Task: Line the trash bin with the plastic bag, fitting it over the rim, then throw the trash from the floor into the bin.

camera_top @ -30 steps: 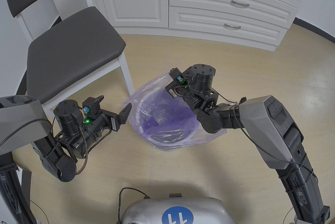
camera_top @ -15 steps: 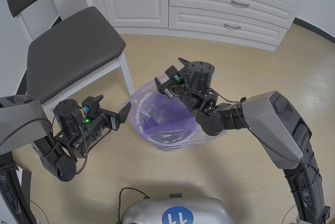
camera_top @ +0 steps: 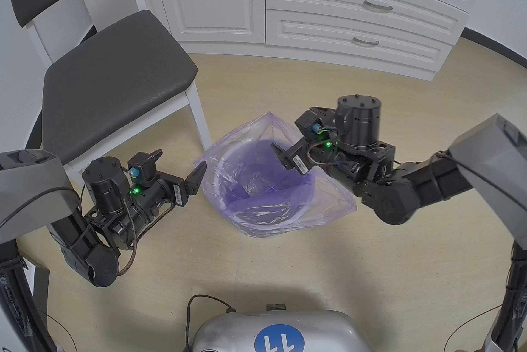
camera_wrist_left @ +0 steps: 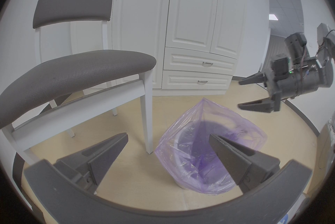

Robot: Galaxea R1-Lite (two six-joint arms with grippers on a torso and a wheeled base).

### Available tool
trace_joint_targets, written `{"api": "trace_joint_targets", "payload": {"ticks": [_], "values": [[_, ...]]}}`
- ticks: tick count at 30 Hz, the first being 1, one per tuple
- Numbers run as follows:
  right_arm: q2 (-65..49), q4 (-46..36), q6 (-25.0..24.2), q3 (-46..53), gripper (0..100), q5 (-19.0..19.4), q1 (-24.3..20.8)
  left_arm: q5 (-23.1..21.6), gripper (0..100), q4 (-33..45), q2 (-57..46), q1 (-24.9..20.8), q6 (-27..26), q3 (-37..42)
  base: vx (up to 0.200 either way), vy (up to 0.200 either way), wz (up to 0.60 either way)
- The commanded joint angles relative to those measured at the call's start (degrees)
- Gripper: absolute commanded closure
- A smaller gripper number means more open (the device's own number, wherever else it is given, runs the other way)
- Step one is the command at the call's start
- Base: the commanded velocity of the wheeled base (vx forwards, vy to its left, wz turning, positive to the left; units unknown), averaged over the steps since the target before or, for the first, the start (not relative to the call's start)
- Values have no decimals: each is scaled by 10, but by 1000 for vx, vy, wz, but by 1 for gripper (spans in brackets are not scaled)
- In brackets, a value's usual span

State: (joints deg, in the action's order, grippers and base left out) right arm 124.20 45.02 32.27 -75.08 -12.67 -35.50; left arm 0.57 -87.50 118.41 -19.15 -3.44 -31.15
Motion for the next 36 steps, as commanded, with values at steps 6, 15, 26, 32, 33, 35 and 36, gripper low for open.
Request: {"api": "trace_joint_targets", "payload": {"ticks": [6,15,26,32,33,35,36], "values": [[-184,19,-143,200,0,1,19,0,0,0,-5,-1,-1,5,0,0,0],[-179,134,-310,303,0,5,34,-2,0,0,1,-8,-3,6,0,0,0],[-196,15,-324,303,0,8,39,-17,0,-3,-9,-12,-4,30,0,0,0],[-232,-86,-388,271,0,35,32,-71,0,4,-54,-12,3,56,0,0,0],[-252,-124,-422,258,0,57,27,-69,0,15,-61,-12,4,56,0,0,0],[-276,-179,-462,240,0,84,21,-69,0,50,-73,-12,5,51,0,0,0],[-287,-210,-479,230,0,97,19,-69,0,83,-89,-13,7,46,0,0,0]]}}
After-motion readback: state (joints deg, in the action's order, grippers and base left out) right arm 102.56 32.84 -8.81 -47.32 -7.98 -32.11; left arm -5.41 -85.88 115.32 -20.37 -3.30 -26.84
